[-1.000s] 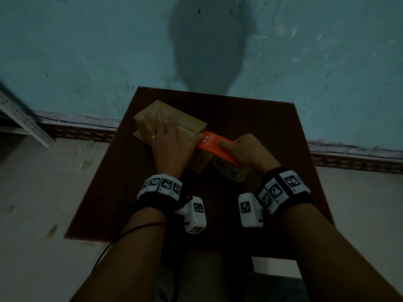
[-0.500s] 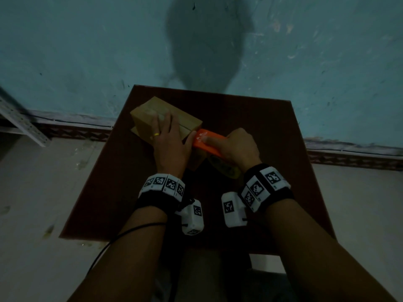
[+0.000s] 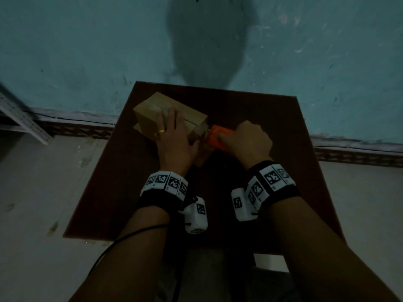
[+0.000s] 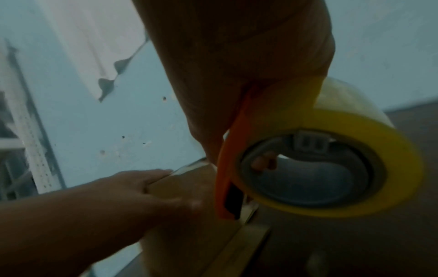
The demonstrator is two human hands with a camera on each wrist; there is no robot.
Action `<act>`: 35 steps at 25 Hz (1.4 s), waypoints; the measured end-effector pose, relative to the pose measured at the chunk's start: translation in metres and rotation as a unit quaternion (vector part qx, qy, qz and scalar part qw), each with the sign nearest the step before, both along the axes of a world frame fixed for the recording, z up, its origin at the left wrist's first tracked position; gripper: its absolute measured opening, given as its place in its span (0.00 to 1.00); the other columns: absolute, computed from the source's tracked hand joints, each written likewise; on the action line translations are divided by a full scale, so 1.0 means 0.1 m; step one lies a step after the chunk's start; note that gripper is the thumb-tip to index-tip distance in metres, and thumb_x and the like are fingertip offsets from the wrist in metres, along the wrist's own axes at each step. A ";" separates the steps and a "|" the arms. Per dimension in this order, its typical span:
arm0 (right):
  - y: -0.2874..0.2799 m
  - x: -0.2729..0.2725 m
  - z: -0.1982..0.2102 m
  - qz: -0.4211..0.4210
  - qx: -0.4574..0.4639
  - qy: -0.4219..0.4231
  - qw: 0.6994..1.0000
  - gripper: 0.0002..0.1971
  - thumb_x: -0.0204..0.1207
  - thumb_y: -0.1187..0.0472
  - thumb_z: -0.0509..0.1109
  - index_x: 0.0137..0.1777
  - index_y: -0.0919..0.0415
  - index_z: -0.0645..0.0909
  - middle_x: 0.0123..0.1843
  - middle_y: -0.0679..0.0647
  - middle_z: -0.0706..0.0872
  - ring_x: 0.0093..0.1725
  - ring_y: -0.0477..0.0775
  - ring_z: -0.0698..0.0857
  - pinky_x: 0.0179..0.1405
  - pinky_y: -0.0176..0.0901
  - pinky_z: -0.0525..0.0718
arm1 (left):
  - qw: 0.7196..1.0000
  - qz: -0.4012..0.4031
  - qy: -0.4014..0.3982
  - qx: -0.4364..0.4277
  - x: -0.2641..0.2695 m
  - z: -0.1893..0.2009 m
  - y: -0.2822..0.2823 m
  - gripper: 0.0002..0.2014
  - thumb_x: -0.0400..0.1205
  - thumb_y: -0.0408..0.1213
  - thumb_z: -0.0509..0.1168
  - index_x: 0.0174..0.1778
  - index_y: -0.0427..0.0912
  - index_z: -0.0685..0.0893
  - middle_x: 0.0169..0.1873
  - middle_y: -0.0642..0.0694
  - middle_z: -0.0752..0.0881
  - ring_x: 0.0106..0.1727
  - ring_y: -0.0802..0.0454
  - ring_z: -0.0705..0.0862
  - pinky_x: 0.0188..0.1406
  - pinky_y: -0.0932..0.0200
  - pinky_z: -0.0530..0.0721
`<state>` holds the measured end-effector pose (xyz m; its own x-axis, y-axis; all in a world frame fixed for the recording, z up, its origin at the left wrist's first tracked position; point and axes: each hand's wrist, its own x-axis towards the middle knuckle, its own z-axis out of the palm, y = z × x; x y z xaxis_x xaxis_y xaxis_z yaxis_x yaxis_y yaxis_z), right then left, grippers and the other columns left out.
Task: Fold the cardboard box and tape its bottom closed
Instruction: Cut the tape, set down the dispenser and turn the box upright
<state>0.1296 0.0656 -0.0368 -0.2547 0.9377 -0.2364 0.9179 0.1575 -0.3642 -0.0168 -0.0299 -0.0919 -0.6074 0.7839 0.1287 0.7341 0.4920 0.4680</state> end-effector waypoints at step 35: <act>-0.22 -0.04 -0.21 0.069 -0.075 0.281 0.954 0.09 0.89 0.53 0.71 0.63 0.51 0.89 0.55 0.50 0.93 0.47 0.49 0.93 0.49 0.55 0.96 | 0.998 0.054 -0.013 -0.015 0.12 0.10 0.06 0.48 0.78 0.55 0.79 0.92 0.50 0.66 0.94 0.50 0.61 0.95 0.39 0.55 0.79 0.21 0.74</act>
<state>0.1254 0.0433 -0.0576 -0.4986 0.8528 -0.1554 0.5455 0.1694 -0.8208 -0.0051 -0.0243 -0.0818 -0.6920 0.7164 0.0891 0.6631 0.5819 0.4708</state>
